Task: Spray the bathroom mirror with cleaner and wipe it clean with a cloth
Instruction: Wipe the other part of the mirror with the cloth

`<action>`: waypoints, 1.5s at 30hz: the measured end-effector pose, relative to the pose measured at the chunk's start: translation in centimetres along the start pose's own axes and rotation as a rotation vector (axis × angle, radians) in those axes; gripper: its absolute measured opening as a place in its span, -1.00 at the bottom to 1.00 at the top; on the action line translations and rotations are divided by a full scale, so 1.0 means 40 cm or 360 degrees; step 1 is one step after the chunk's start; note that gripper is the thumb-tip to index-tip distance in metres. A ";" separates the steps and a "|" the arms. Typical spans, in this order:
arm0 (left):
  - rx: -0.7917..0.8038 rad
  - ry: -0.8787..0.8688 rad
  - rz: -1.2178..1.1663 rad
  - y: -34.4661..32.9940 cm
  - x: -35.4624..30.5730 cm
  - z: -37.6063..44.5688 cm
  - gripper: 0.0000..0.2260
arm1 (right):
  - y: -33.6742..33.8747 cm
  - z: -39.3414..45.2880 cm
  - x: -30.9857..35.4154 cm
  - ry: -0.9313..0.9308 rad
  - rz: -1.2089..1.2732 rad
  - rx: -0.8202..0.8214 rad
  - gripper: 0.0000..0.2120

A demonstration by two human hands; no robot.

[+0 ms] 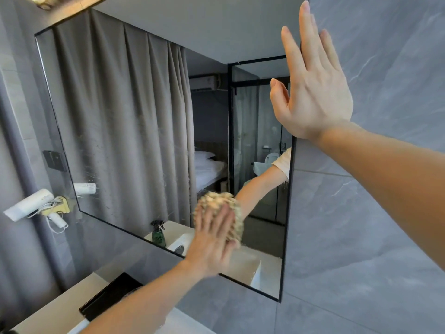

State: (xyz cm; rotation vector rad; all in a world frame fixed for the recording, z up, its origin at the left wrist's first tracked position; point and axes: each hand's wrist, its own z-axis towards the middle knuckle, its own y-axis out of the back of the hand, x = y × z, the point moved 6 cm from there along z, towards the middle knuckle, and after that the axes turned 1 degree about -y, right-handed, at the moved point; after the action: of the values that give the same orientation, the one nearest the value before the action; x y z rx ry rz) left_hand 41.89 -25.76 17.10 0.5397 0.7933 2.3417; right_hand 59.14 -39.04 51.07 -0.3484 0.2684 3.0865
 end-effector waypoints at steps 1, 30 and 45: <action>0.0010 0.0101 -0.0016 0.007 0.058 0.001 -0.31 | -0.001 0.000 0.001 0.0000 -0.0008 0.0001 -0.35; 0.0210 0.0090 0.0247 -0.123 0.064 -0.192 -0.32 | 0.001 0.003 0.003 0.0010 0.0024 0.0005 -0.36; -0.0184 0.0121 -0.0190 0.231 0.008 0.258 -0.33 | 0.025 -0.050 0.019 -0.0129 0.0341 0.0162 -0.35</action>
State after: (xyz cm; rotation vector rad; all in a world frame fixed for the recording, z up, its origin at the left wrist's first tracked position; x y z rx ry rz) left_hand 43.42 -27.28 30.78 0.3461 0.6993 2.2921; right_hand 58.79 -40.35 49.15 -0.2026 0.4889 3.2685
